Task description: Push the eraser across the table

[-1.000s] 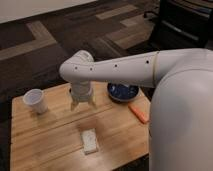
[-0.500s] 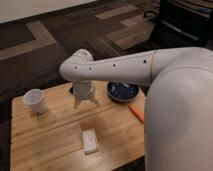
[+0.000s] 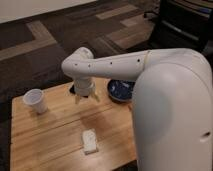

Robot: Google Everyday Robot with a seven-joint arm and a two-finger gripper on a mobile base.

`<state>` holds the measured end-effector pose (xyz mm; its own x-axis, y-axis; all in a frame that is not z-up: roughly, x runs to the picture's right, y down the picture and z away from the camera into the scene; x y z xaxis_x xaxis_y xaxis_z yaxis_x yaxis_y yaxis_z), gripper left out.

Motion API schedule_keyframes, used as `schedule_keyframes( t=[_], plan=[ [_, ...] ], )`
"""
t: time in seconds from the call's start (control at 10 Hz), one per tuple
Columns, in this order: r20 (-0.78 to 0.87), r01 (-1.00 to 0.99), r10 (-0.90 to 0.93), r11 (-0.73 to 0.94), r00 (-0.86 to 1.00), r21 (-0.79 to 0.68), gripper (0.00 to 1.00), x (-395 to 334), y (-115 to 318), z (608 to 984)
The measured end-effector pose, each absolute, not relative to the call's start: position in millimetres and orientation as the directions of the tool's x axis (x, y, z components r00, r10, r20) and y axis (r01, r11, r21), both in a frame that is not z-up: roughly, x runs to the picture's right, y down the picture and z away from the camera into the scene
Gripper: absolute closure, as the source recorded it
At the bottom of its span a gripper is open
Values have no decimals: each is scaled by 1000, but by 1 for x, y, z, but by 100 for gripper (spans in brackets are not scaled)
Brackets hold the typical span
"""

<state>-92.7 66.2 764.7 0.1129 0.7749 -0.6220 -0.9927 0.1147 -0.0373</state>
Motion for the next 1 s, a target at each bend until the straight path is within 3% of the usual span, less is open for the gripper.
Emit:
schedule_keyframes(
  t=[0.4,1.0],
  plan=[
    [-613,-985,773,163,161,-54,35,-88,61,803],
    [-635,-986,755,157,161,-63,35,-90,71,806]
  ],
)
